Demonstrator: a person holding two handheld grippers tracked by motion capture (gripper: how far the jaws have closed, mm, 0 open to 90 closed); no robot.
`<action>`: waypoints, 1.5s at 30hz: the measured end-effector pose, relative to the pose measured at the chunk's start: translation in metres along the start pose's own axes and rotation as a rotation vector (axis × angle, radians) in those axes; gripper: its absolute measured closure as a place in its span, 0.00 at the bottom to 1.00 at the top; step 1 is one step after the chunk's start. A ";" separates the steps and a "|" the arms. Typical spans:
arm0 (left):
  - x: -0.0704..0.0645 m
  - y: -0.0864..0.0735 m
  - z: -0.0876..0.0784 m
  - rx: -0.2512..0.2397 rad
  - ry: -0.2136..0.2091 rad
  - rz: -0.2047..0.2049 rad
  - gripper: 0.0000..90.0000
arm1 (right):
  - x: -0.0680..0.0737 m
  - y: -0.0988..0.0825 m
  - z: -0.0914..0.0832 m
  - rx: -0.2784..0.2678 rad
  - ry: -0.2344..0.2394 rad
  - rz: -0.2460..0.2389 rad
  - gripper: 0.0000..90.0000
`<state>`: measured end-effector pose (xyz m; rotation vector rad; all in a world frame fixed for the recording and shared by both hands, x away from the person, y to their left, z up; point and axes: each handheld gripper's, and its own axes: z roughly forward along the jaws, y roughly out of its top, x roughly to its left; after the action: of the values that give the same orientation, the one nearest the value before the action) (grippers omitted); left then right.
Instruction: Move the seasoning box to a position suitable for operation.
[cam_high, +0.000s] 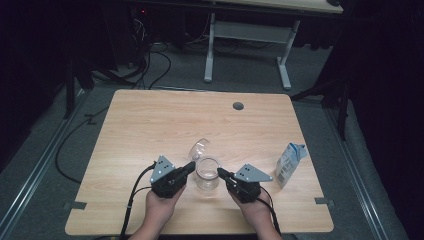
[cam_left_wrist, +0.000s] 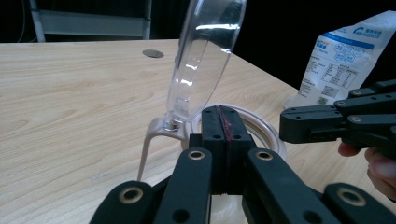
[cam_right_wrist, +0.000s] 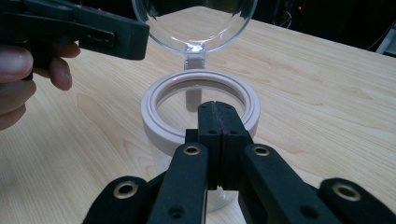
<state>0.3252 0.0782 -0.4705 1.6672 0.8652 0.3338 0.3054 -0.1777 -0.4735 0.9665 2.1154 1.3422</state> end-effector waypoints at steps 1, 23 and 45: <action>0.000 0.000 0.000 0.000 0.000 0.000 1.00 | 0.000 0.000 0.000 0.000 0.000 -0.001 1.00; 0.027 -0.023 -0.016 0.086 0.084 0.023 1.00 | 0.000 0.004 -0.005 -0.020 -0.002 0.008 0.97; 0.082 -0.051 -0.045 0.219 0.220 0.077 0.78 | -0.037 -0.030 -0.023 0.031 -0.136 0.095 0.89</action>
<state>0.3347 0.1698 -0.5229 1.8941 1.0319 0.4968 0.3043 -0.2275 -0.4906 1.1508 2.0161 1.2531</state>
